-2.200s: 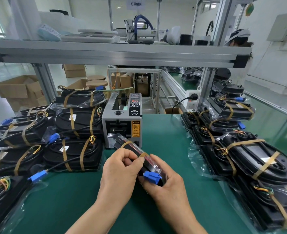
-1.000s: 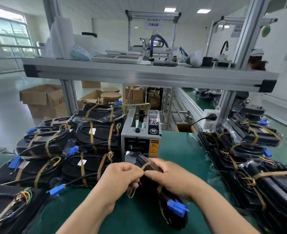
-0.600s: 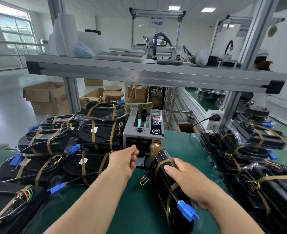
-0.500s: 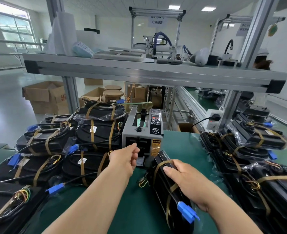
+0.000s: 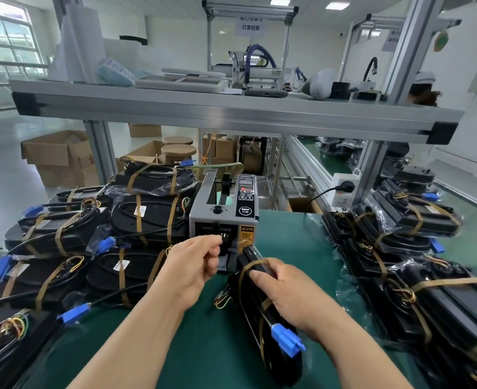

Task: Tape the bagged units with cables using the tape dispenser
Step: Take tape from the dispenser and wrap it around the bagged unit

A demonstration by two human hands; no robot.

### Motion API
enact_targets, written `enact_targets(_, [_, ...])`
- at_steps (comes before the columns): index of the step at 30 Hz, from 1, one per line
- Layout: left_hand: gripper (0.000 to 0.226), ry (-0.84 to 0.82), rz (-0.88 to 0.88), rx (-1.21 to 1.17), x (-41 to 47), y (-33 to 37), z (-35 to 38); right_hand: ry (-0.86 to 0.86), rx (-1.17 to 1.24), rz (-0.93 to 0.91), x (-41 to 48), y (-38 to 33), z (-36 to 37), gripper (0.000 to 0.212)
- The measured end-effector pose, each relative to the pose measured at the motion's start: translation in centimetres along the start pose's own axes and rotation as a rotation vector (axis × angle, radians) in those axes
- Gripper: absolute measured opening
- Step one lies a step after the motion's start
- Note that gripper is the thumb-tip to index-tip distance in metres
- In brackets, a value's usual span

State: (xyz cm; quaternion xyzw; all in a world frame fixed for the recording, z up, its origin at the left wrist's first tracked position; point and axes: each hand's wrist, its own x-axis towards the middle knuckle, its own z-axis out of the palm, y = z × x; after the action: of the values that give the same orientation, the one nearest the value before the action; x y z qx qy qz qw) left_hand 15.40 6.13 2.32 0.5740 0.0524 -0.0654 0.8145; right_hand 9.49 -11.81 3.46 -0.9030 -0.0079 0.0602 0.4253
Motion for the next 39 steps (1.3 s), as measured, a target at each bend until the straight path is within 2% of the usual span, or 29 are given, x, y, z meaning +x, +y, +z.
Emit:
enact_targets(2, [0.026,-0.143,0.002,0.147,-0.8,0.6,0.1,0.010,-0.034,-0.016,0.0,-0.1,0.0,0.027])
enact_targets(4, [0.027,-0.211,0.026,0.303,-1.2,1.1,0.5,0.013,-0.039,-0.024,-0.1,-0.2,0.0,0.027])
enact_targets(7, [0.022,-0.239,0.073,0.483,-1.2,1.7,1.1,0.012,-0.013,-0.028,-0.2,-0.3,0.1,0.025])
enact_targets(12, [0.021,-0.278,0.110,0.594,-0.3,2.0,1.9,0.014,-0.014,-0.038,-0.4,-0.3,0.2,0.025])
enact_targets(25, [0.025,-0.257,0.075,0.674,0.5,1.9,2.4,0.019,-0.017,-0.037,-0.4,-0.4,0.2,0.026])
enact_targets(39, [0.027,-0.200,0.151,0.688,0.7,1.2,2.4,0.019,-0.014,-0.032,-0.4,-0.3,0.1,0.028])
